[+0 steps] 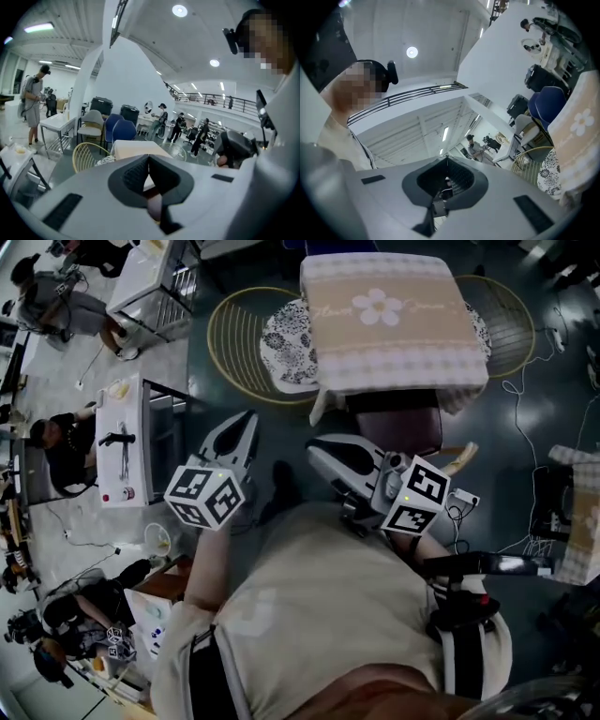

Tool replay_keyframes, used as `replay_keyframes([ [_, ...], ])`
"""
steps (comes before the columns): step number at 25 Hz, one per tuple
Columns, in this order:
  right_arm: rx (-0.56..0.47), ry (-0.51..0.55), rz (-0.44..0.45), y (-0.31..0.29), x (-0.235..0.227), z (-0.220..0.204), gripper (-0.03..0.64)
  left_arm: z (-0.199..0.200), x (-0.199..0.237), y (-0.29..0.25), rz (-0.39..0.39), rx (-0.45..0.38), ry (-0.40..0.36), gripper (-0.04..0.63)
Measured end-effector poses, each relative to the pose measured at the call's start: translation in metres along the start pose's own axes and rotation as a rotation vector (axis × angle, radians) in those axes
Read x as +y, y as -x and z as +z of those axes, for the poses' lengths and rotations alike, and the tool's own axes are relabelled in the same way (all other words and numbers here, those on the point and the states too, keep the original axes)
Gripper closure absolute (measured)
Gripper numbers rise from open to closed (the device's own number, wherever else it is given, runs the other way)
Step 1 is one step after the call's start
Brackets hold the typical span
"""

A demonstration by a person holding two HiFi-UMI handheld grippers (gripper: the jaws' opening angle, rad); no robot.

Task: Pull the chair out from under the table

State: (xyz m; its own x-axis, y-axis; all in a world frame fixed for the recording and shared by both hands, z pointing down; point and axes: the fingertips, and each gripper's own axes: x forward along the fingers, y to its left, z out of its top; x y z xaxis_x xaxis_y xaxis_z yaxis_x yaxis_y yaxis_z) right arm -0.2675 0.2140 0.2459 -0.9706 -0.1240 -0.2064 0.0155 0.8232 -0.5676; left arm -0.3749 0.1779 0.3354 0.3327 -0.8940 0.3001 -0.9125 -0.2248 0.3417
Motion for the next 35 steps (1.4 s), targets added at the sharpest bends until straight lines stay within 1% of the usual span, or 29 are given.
replay_keyframes([
  [2, 0.018, -0.003, -0.027, -0.020, -0.005, -0.009, 0.607, -0.004, 0.038, 0.003, 0.029, -0.012, 0.075, 0.589],
  [3, 0.031, 0.000, -0.032, -0.032, -0.007, -0.012, 0.607, -0.006, 0.056, 0.005, 0.041, -0.014, 0.095, 0.588],
  [6, 0.073, 0.024, -0.043, -0.071, -0.011, -0.026, 0.607, -0.006, 0.108, 0.009, 0.067, -0.011, 0.101, 0.588],
  [8, 0.093, 0.019, -0.054, -0.097, -0.016, -0.040, 0.607, -0.008, 0.142, 0.012, 0.076, -0.006, 0.115, 0.588],
  [10, 0.113, 0.016, -0.054, -0.123, -0.019, -0.051, 0.607, -0.014, 0.171, 0.016, 0.078, 0.003, 0.150, 0.588],
  [14, 0.158, 0.056, -0.064, -0.161, -0.021, -0.063, 0.607, -0.038, 0.218, 0.020, 0.079, 0.056, 0.256, 0.588],
  [15, 0.164, 0.067, -0.070, -0.169, -0.022, -0.065, 0.607, -0.044, 0.229, 0.019, 0.084, 0.072, 0.265, 0.588],
  [18, 0.179, 0.087, -0.090, -0.184, -0.025, -0.070, 0.607, -0.053, 0.257, 0.007, 0.092, 0.124, 0.246, 0.588],
  [20, 0.183, 0.091, -0.112, -0.186, -0.029, -0.069, 0.607, -0.054, 0.266, -0.008, 0.080, 0.150, 0.244, 0.588],
  [22, 0.182, 0.091, -0.134, -0.185, -0.038, -0.065, 0.607, -0.054, 0.273, -0.029, 0.051, 0.182, 0.258, 0.585],
  [23, 0.182, 0.088, -0.143, -0.185, -0.042, -0.062, 0.607, -0.054, 0.275, -0.041, 0.031, 0.206, 0.272, 0.509],
  [24, 0.181, 0.083, -0.148, -0.184, -0.048, -0.059, 0.607, -0.054, 0.276, -0.054, 0.012, 0.234, 0.285, 0.328],
  [25, 0.178, 0.077, -0.148, -0.183, -0.054, -0.056, 0.607, -0.055, 0.279, -0.066, 0.004, 0.263, 0.289, 0.260],
  [27, 0.162, 0.055, -0.143, -0.181, -0.067, -0.048, 0.607, -0.055, 0.286, -0.087, 0.023, 0.313, 0.263, 0.254],
  [30, 0.127, 0.016, -0.142, -0.174, -0.091, -0.029, 0.607, -0.060, 0.298, -0.116, 0.084, 0.377, 0.227, 0.255],
  [33, 0.121, 0.030, -0.134, -0.167, -0.113, -0.006, 0.607, -0.069, 0.315, -0.145, 0.162, 0.429, 0.237, 0.255],
  [35, 0.129, 0.023, -0.120, -0.165, -0.124, 0.004, 0.607, -0.077, 0.329, -0.162, 0.219, 0.457, 0.260, 0.255],
])
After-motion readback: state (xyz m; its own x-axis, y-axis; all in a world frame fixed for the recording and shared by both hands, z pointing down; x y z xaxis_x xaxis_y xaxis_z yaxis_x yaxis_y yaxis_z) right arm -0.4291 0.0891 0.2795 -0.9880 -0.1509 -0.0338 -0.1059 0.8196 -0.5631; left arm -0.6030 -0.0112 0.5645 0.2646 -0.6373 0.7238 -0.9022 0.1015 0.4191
